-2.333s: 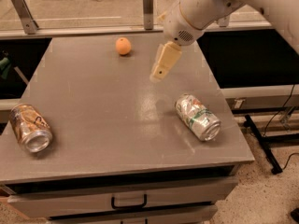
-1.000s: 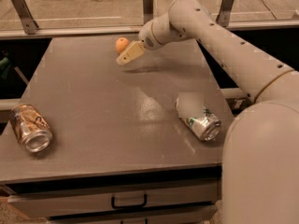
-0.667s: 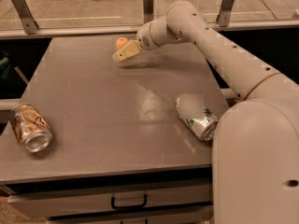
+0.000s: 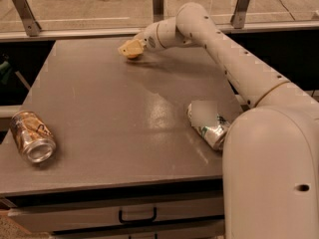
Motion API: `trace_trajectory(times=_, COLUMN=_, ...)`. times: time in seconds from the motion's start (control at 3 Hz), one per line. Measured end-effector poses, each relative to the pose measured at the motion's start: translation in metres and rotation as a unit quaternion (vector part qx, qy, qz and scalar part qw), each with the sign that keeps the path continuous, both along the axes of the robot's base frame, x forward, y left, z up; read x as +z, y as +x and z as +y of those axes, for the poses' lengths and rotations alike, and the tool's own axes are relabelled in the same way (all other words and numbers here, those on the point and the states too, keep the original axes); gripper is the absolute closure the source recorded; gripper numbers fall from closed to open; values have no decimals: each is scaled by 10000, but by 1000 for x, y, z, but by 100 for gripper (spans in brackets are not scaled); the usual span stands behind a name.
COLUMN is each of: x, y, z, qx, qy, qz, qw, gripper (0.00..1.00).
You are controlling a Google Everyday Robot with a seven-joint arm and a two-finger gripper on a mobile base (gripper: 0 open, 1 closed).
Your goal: Move orange near orange can
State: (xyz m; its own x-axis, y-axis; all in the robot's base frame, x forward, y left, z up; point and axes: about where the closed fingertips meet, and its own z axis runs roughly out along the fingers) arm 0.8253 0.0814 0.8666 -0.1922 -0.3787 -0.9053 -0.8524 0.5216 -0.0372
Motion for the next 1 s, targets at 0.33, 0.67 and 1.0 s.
trace_trajectory(times=0.33, x=-1, y=-11, z=10, qx=192, qy=-46, qz=15, qw=9998, gripper=64)
trace_trajectory(times=0.67, x=6, y=-28, z=20, qx=573, qy=-52, qz=-41, qw=9983, gripper=87)
trace_trajectory(times=1.0, x=56, y=-63, z=38, qx=1363, qy=61, qz=-486, qw=9895, gripper=100)
